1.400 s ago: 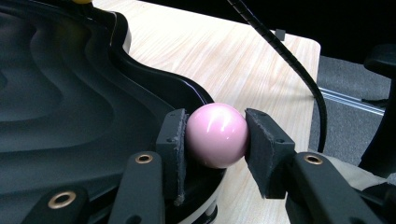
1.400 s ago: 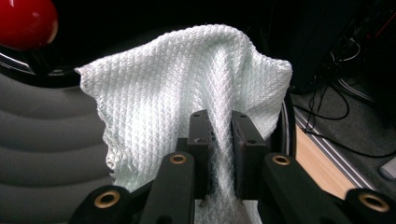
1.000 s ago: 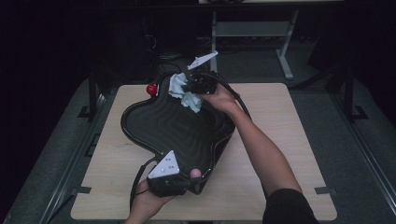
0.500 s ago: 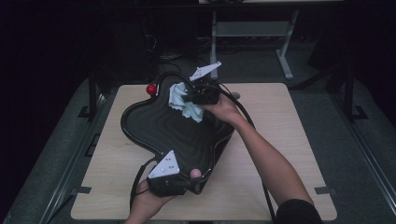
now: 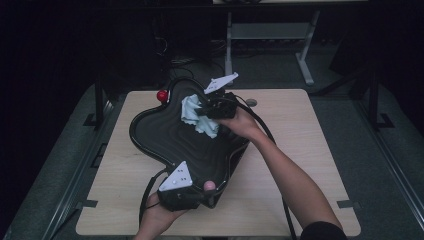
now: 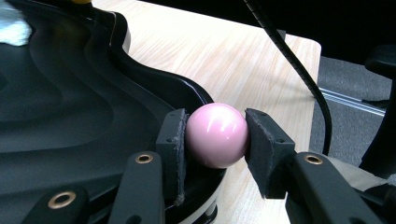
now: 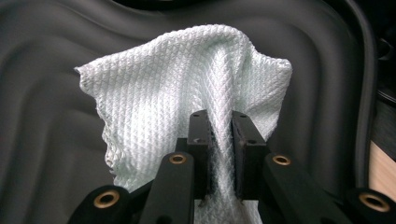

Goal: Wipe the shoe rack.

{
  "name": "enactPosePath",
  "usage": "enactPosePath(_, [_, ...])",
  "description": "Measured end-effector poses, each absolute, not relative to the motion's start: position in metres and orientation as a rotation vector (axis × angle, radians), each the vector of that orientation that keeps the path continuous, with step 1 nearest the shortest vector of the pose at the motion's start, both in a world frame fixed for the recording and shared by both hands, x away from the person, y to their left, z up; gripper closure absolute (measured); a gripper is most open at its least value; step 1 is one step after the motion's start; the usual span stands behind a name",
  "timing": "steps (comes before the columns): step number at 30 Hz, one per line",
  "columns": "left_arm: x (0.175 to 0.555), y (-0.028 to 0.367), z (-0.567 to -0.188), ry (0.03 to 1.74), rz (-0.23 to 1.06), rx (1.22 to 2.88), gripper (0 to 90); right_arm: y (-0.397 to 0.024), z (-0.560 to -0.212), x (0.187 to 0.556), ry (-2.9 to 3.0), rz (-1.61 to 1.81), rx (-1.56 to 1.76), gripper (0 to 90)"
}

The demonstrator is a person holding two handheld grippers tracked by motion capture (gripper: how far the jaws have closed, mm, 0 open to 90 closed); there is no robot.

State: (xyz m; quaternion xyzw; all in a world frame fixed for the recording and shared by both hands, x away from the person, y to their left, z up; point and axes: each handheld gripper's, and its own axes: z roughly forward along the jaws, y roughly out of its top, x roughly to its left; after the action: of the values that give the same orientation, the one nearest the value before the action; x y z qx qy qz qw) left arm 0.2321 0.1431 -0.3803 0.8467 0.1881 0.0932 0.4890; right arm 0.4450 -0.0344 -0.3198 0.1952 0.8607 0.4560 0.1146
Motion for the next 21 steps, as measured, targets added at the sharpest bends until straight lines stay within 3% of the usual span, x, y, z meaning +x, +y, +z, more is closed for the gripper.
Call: enactPosePath(21, [0.232, 0.143, -0.380, 0.460, 0.228, 2.058, 60.3, -0.106, -0.358, 0.432, 2.460, 1.351, 0.804, 79.5])
